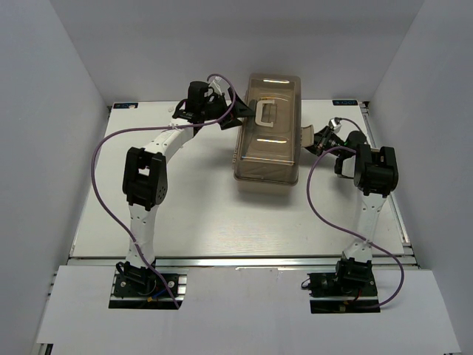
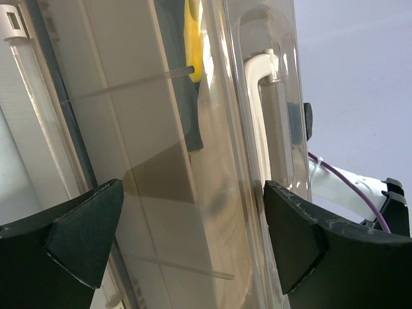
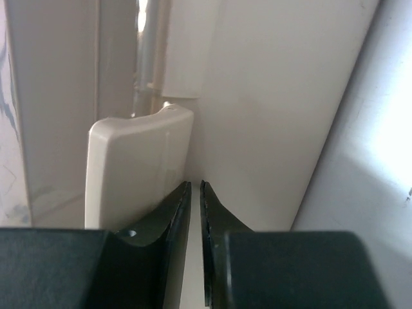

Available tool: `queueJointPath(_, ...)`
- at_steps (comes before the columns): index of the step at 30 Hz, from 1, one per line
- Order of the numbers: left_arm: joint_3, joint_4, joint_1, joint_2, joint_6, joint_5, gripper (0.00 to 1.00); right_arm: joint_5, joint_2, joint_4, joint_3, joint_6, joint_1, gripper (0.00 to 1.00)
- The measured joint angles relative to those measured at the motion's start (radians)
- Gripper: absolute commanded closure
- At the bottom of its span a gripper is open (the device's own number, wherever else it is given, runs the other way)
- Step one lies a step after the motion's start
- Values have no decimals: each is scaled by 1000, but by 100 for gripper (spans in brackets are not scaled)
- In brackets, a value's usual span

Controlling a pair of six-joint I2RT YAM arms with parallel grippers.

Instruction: Sort the tools into containers

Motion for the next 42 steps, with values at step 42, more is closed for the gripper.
queueJointPath(42, 0, 37, -15, 11, -1, -5, 2, 626, -431, -1454, 200, -1471, 136, 79)
